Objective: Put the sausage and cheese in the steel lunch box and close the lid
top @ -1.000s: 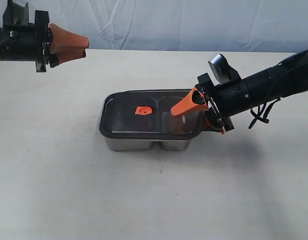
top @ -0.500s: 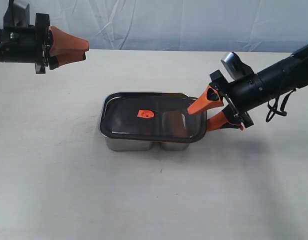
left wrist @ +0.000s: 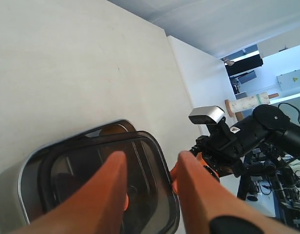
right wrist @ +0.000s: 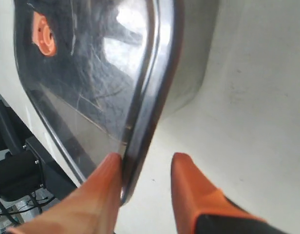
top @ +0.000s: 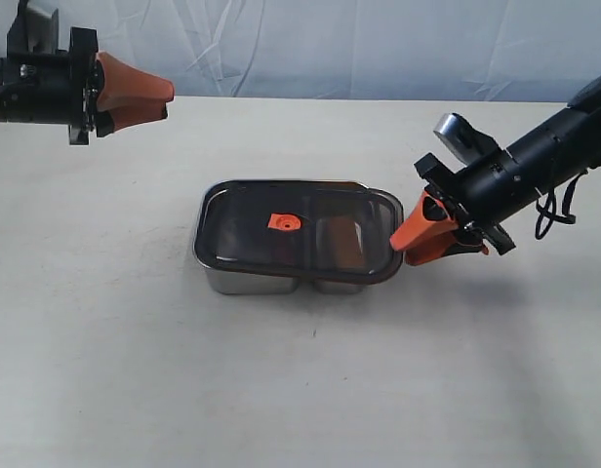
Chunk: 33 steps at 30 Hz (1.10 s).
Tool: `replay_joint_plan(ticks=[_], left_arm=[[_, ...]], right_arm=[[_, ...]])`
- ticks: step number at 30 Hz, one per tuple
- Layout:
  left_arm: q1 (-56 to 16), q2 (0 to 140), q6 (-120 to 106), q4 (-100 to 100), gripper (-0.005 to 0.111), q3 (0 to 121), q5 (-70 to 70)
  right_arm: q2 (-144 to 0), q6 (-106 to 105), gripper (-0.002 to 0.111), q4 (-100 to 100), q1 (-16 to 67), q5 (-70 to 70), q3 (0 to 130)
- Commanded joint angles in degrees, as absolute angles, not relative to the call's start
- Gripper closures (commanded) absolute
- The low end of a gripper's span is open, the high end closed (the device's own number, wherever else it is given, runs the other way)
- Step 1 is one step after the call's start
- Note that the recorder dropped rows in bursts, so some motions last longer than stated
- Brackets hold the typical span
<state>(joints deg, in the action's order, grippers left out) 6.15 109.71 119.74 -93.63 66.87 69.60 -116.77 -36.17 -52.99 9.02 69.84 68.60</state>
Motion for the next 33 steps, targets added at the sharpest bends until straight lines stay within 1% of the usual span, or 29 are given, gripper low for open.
replay_joint_plan(ticks=[1,9,20,22,24,26,27,33], left_arm=[[6.2,109.2,119.7,-94.1,0.072,66.8,70.0],[6.2,109.2,119.7,-94.9,0.072,66.7,70.0],[6.2,109.2,119.7,-94.8,0.072,59.4,70.0],[6.2,109.2,119.7,-94.7,0.072,58.6,70.0],[6.2,109.2,119.7,-94.7,0.072,57.8,70.0],[6.2,109.2,119.7,-94.5,0.072,57.0,70.0],[6.2,109.2,119.7,-94.5,0.072,56.7,70.0],[6.2,109.2,119.7,-92.7,0.072,53.9,70.0]], right_arm=[[-116.5,-35.8,0.076,-51.0,8.7,70.0,68.9],[-115.5,-35.9,0.076,-51.1,8.7,70.0,68.9],[-115.5,-39.5,0.077,-60.0,8.7,70.0,68.9],[-115.5,-39.7,0.081,-60.0,8.7,70.0,68.9],[-115.5,-40.1,0.091,-59.8,8.7,70.0,68.9],[-115.5,-40.4,0.107,-59.8,8.7,70.0,68.9],[-115.5,-40.4,0.109,-59.8,8.7,70.0,68.9],[-115.5,-42.9,0.109,-59.8,8.7,70.0,68.9]])
